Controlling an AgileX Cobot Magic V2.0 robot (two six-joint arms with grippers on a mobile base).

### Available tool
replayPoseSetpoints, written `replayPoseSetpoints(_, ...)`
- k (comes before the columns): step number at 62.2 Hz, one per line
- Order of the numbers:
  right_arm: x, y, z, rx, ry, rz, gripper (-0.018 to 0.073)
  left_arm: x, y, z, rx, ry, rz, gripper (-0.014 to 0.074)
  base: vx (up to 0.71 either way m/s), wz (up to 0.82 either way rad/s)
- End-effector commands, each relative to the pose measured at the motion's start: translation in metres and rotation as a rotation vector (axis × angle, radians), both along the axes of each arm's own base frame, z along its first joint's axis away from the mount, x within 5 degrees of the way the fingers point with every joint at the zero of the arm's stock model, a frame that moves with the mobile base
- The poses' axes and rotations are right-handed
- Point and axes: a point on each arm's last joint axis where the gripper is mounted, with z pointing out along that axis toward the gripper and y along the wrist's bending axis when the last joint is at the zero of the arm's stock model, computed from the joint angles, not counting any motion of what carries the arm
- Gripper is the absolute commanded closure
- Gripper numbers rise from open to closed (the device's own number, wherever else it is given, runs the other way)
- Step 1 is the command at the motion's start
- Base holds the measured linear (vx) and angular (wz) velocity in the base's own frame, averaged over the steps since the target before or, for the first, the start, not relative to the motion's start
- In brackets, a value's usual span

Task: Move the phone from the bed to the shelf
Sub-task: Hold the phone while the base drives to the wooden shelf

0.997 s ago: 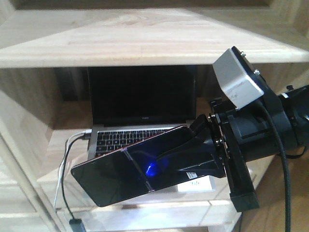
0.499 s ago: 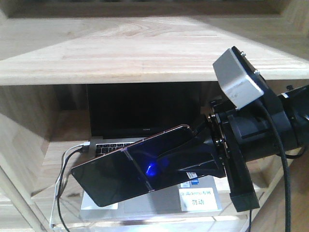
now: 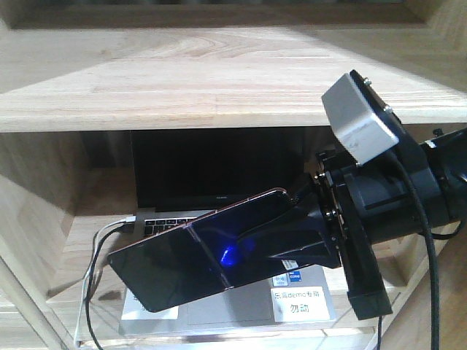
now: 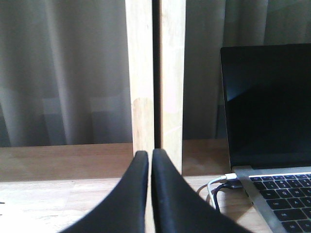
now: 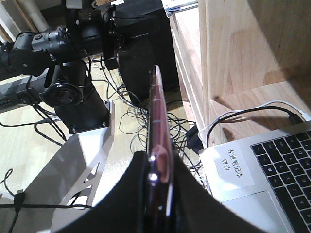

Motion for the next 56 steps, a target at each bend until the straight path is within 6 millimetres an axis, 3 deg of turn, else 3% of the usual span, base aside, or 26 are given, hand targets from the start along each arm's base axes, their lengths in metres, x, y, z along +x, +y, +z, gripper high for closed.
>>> replayPoseSetpoints(1, -0.0114, 0.0006, 0.0201, 0.097, 0.000, 0.053, 0.0561, -0.0020, 0.0003, 0.0154, -0.016, -0.105, 0.004, 0.0595, 0.00, 0.00)
replayPoseSetpoints(56, -0.0101, 0.0007, 0.0202, 0.098, -0.006, 0.040, 0.0561, -0.0020, 0.0003, 0.0154, -0.016, -0.105, 0.004, 0.0595, 0.00, 0.00)
